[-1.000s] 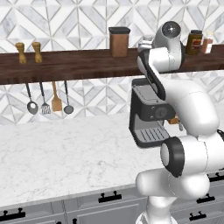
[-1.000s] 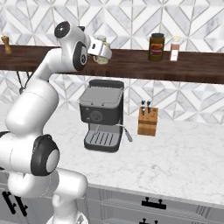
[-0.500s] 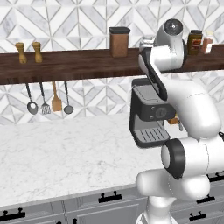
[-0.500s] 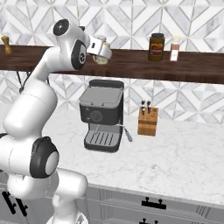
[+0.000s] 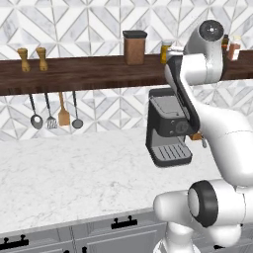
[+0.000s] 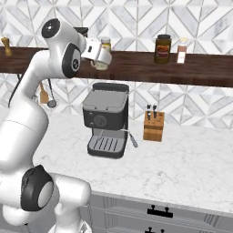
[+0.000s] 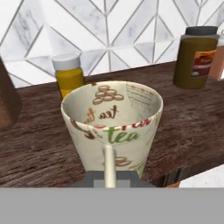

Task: Gather all objects into one cabinet and sort the glasses and bowls to opposite sides.

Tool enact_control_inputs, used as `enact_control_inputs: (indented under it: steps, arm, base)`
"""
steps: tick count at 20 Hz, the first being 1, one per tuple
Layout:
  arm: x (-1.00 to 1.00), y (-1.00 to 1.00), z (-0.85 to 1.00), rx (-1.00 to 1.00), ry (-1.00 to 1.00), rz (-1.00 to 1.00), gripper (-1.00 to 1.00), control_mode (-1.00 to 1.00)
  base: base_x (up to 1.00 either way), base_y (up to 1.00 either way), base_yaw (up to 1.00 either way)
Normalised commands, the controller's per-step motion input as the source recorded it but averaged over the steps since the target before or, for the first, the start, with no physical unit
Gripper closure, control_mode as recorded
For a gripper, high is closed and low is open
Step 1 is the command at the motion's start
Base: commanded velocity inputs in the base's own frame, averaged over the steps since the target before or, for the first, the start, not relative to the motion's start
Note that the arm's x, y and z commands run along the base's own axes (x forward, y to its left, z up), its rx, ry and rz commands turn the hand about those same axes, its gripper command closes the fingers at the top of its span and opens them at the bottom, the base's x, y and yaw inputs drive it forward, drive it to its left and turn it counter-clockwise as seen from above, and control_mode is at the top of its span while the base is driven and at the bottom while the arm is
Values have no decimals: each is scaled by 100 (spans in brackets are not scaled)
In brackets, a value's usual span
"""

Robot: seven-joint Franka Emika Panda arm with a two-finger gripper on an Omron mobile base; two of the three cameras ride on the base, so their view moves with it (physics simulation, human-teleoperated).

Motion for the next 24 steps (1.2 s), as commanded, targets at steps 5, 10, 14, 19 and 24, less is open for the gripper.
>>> enact_control_inputs:
  steps: [5, 10, 14, 19, 24]
  arm:
    - [-30, 0, 6, 0, 0, 0, 100, -100]
    - [-31, 0, 0, 0, 0, 0, 100, -100]
    - [-45, 0, 15, 0, -2, 0, 100, -100]
    - [-68, 0, 13, 0, -5, 7, 100, -100]
    - [-88, 13, 0, 0, -1, 18, 100, -100]
  base:
    - [0, 0, 0]
    - [0, 0, 0]
    - [0, 0, 0]
    - [0, 0, 0]
    - [0, 0, 0]
